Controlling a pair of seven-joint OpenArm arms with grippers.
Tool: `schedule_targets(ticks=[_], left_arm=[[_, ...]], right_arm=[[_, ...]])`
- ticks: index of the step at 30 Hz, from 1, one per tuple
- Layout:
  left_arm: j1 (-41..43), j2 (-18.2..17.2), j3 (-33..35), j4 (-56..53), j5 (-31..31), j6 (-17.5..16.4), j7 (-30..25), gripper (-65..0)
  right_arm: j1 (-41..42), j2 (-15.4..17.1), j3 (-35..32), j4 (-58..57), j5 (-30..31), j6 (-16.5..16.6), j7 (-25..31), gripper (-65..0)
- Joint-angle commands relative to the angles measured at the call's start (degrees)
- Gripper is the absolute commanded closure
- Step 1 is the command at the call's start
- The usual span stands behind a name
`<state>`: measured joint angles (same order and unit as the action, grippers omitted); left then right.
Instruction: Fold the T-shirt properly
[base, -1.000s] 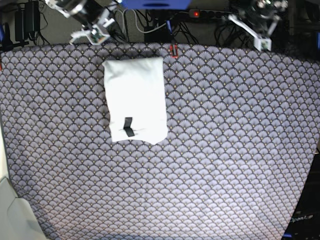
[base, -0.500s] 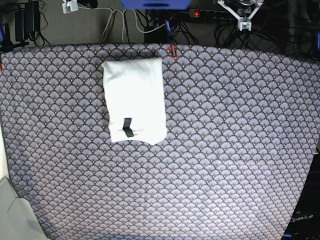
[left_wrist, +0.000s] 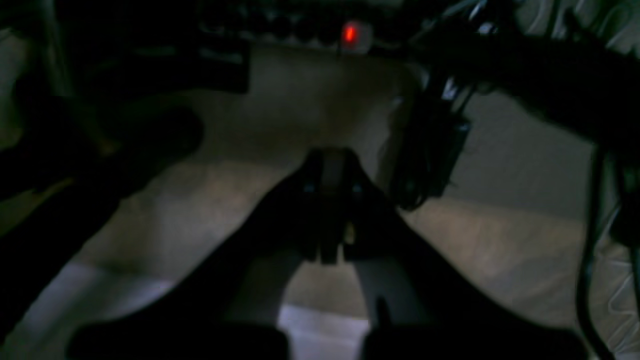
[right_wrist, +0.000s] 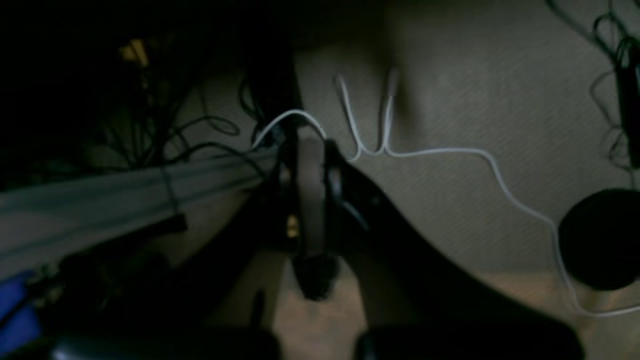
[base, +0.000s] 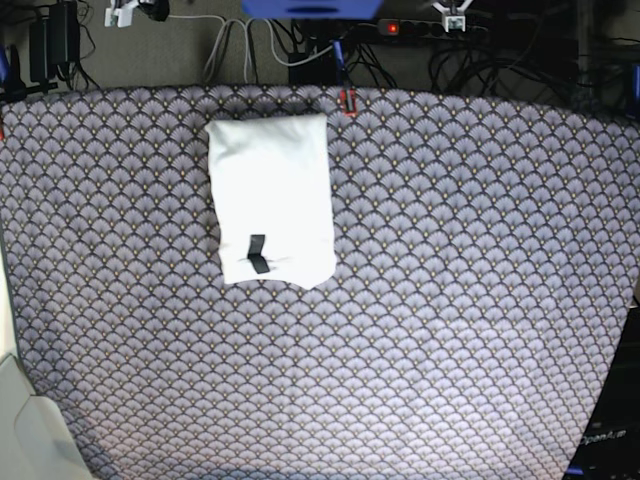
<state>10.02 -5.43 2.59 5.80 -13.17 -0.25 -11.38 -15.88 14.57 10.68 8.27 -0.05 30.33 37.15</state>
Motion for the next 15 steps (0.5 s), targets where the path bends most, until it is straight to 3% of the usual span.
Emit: schedule_targets(ticks=[1,7,11,12,15], left_arm=[[-1.27,-0.50,0.00,-1.36,-0.15,0.21,-0.80,-0.5],[-4.09,-1.82,0.00,-2.86,-0.06,0.47,-0.71,-0.5],[-4.53,-2.79,0.00,-2.42,-0.06,0.65,-0.80,-0.5],[-5.23,-2.79,0.00,-2.77,-0.06,0.65,-0.71,-0.5],[-5.67,-2.61,0.71,-2.95,0.20,0.65,-0.71,-0.5]], right_arm=[[-0.52,0.25,-1.93,-0.32,-0.08,-2.59,-0.62,0.0],[1.68,-1.78,-16.26,-0.32,-0.08,-28.35,-9.59,0.0],[3.18,-3.62,-23.56,-0.40,0.01,-44.88,-10.99,0.0],[3.35,-4.24,-24.17,-0.49,0.01,-46.63,-11.08,0.0],[3.88,-5.82,-23.64,-2.16,0.10,-46.90,-12.05,0.0]])
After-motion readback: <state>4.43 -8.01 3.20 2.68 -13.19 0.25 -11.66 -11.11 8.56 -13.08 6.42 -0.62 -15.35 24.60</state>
